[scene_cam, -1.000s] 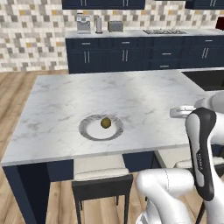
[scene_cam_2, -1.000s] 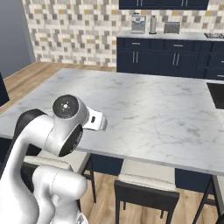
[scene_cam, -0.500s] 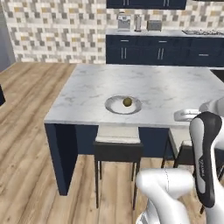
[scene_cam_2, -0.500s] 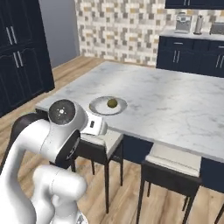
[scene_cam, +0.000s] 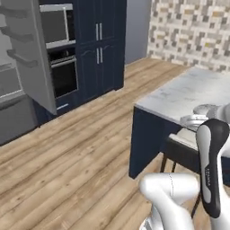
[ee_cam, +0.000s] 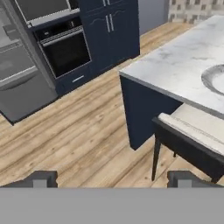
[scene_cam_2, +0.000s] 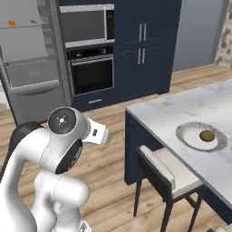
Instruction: Take the cheese, fish, and potato from the fridge and place them on the plate on the dining counter to create an appetizer plate.
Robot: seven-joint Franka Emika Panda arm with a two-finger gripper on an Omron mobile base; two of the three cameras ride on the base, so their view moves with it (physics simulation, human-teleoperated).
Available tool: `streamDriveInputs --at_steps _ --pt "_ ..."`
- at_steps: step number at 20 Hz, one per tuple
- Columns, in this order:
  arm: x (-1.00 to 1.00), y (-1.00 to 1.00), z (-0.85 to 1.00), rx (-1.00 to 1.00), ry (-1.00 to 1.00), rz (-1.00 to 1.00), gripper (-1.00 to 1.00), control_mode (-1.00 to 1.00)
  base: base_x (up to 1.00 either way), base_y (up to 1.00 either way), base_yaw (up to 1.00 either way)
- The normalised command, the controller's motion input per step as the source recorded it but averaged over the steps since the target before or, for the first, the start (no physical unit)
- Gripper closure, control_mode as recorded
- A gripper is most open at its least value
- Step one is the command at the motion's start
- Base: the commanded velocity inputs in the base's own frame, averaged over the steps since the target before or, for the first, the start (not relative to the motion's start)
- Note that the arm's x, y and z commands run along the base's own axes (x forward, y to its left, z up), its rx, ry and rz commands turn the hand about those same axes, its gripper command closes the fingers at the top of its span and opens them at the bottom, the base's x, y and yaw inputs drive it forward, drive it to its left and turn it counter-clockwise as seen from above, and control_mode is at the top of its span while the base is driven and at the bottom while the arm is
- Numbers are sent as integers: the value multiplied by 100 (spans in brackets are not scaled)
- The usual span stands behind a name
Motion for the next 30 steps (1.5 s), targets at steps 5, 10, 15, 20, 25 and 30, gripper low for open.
streamDriveInputs --at_steps 5,10,15,20,25,30 --pt "0 0 0 0 0 0 -100 100 30 27 86" --pt "0 0 0 0 0 0 -100 100 91 28 63" --pt "0 0 0 0 0 0 -100 100 100 10 43" --pt "0 0 0 0 0 0 -100 100 100 -7 22" --pt "0 0 0 0 0 0 -100 100 100 -34 7" --pt "0 0 0 0 0 0 -100 100 100 -40 3"
